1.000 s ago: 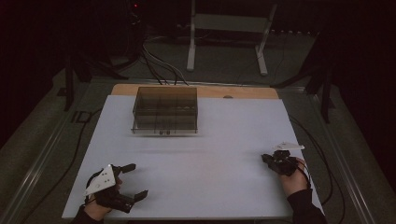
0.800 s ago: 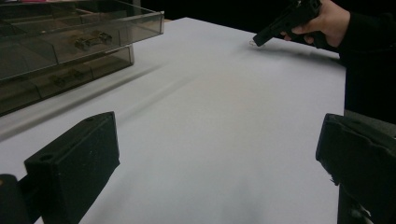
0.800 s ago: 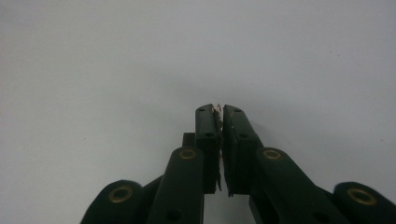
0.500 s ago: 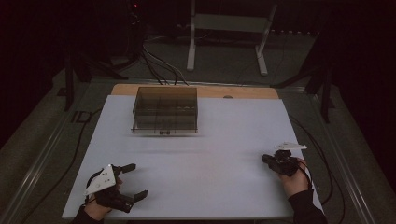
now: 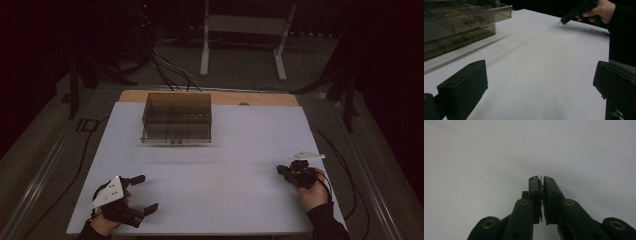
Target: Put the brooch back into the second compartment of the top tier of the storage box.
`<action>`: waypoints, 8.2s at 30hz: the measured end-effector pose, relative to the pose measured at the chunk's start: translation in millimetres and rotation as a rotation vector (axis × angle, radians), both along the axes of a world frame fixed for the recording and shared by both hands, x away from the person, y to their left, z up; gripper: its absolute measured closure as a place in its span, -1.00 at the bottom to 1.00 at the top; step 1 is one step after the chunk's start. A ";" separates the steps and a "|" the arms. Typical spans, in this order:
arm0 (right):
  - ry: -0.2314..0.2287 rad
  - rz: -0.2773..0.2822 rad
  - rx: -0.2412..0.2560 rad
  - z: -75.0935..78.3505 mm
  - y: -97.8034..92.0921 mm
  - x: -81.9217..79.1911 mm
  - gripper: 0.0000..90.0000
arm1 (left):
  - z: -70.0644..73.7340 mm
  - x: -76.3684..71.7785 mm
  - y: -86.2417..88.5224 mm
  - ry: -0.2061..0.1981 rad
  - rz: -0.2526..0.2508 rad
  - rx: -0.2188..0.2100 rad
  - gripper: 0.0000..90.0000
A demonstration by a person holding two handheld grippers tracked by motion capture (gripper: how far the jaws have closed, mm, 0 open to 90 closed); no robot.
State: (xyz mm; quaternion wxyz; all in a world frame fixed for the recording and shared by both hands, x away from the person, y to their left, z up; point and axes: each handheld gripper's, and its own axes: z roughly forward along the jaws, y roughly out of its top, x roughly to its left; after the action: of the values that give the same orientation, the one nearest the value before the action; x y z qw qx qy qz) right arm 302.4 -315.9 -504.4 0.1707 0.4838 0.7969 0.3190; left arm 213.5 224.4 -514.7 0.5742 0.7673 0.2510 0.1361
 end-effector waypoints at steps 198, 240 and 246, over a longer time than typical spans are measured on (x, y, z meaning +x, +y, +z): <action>-0.025 0.468 -0.038 74.9 328.1 126.5 0.57 | 1.3 -2.0 2.6 -0.011 -0.011 -0.028 -0.99; -0.157 0.433 0.063 121.2 245.7 92.9 -1.00 | 0.7 -1.7 1.2 -0.005 -0.006 -0.026 -0.99; -0.191 0.412 0.066 120.3 221.3 86.5 -1.00 | 0.3 -2.4 2.2 -0.004 -0.005 -0.024 -0.99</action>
State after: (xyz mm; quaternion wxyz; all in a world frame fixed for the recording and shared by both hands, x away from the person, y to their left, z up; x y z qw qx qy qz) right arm 388.8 -94.5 -384.0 0.1604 0.2839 0.8482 0.4174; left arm 211.1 226.7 -514.4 0.5840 0.7608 0.2497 0.1331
